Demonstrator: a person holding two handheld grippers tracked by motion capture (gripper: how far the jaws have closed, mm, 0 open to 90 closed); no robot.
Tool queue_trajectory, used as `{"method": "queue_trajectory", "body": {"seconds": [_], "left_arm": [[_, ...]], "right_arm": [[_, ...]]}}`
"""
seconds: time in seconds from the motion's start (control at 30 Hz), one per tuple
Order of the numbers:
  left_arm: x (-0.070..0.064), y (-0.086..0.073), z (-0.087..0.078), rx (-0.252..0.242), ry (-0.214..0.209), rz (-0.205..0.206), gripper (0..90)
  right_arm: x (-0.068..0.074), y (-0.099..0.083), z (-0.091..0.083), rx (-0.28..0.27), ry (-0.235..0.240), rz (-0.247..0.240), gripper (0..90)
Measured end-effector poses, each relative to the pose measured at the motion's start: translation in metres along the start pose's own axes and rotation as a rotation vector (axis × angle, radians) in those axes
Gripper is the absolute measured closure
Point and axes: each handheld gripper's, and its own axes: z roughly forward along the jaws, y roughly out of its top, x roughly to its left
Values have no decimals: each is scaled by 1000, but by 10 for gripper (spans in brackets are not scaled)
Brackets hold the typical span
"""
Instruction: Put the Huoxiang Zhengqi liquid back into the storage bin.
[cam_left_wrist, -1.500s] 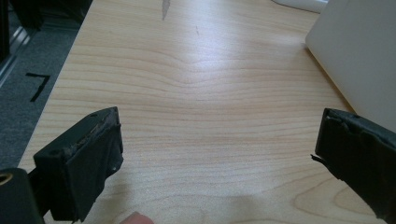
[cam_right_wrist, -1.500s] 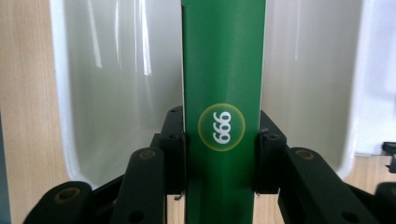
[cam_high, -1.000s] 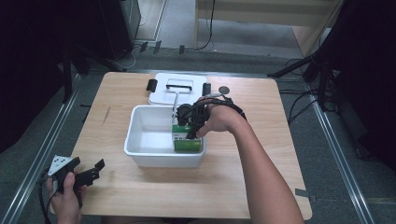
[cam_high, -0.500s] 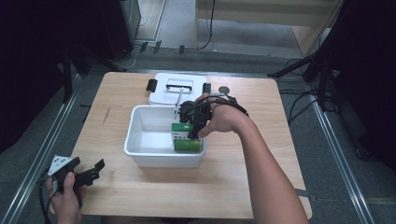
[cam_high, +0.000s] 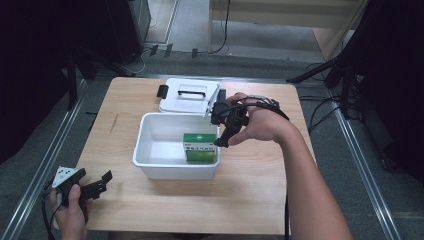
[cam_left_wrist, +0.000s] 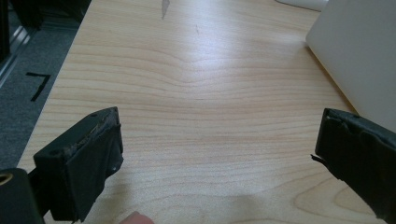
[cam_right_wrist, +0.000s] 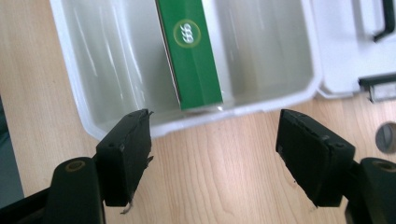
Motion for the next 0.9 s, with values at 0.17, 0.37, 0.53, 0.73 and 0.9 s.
{"method": "queue_trajectory", "body": {"seconds": [0.17,0.37,0.53,0.73,0.9], "left_arm": [[0,0,0,0,0,3,15],[0,0,0,1,1,4,15],[0,0,0,1,-4,1,15],[-1,0,0,9,-1,8,15],[-1,0,0,9,0,10,15]], "right_arm": [[-1,-17,-9,-46,-60,78,307],[-1,-40,-15,-98,-77,212,273],[-2,-61,-17,-137,-120,315,216],[-2,-90,-16,-192,-162,457,134],[3,-111,-13,-265,-259,492,77]]}}
